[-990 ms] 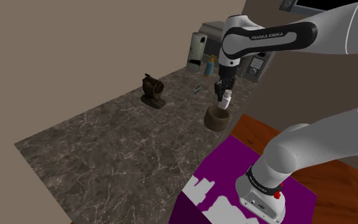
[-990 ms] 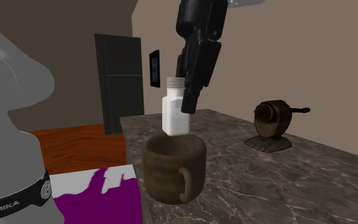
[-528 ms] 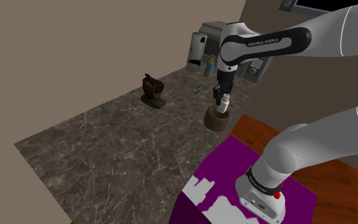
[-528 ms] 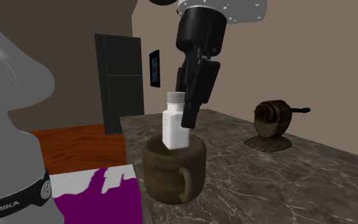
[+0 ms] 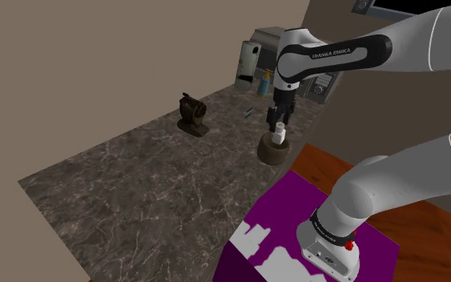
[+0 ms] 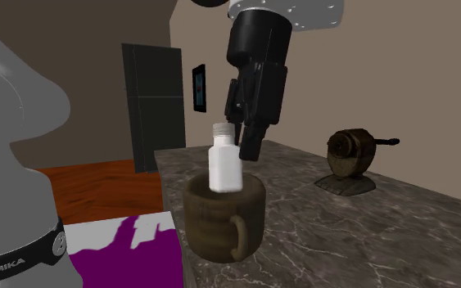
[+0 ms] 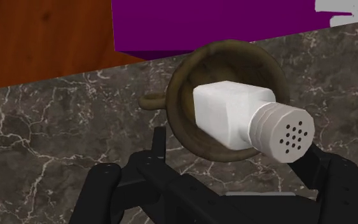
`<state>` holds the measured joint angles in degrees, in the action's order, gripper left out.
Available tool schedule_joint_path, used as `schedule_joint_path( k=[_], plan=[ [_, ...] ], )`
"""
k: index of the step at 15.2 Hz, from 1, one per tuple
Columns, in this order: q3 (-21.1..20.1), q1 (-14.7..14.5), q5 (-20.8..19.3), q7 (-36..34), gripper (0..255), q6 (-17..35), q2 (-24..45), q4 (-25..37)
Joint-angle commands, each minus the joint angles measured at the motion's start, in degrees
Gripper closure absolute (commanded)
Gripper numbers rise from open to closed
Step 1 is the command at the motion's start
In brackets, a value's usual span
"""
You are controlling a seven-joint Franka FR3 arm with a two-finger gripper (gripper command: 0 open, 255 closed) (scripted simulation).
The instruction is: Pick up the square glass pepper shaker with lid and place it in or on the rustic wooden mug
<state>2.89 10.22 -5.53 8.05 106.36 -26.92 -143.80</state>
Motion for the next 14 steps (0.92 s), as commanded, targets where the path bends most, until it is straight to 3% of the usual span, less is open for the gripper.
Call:
schedule_joint_path(
  k=[1, 6, 14],
  plan=[
    [0.00, 0.00, 0.00, 0.00, 0, 0.00, 0.00, 0.00],
    [-0.46, -0.28, 0.49, 0.12, 0, -7.32, -0.11, 7.19],
    [-0.46, -0.28, 0.49, 0.12, 0, -7.31, -0.11, 7.19]
  ],
)
